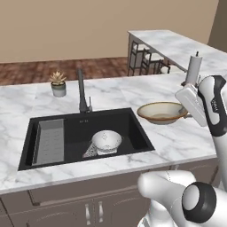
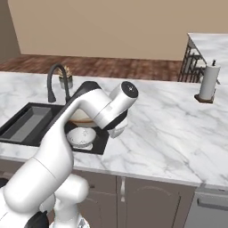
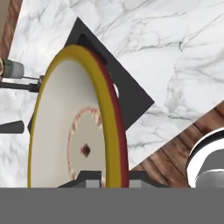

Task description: Pick the strainer and bowl and place them in the sink. Then turn on the water.

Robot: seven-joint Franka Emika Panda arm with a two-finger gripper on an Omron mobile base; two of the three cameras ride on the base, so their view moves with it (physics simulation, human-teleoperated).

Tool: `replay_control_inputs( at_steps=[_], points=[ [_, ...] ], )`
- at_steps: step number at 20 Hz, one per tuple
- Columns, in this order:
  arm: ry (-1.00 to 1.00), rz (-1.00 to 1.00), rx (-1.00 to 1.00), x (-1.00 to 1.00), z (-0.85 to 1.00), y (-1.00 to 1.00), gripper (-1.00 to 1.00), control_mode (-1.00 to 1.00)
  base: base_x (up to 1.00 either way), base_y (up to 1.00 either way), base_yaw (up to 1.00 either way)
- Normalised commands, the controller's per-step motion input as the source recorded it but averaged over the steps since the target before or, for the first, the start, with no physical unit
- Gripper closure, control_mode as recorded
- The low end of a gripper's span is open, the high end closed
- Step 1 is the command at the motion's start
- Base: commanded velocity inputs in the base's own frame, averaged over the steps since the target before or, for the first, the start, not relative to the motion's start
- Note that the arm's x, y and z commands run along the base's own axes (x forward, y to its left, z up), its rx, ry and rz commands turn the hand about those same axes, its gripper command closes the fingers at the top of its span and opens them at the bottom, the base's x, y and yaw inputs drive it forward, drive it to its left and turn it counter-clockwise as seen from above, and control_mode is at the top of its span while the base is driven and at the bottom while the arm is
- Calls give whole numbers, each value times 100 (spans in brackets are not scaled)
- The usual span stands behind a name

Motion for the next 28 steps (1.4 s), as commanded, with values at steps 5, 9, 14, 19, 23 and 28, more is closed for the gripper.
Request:
replay_control_inputs(
  at_steps=[5, 9, 14, 19, 23, 28],
  points=[
    [0, 0, 0, 0, 0, 0, 100, 100, 35, 5, 5],
    [0, 0, 0, 0, 0, 0, 100, 100, 40, 3, 0],
    [0, 0, 0, 0, 0, 0, 100, 100, 42, 2, 0],
    [0, 0, 0, 0, 0, 0, 100, 100, 32, 0, 0],
    [0, 0, 0, 0, 0, 0, 100, 100, 14, 0, 0],
    [0, 0, 0, 14, -19, 11, 100, -100, 2, 1, 0]
  ],
)
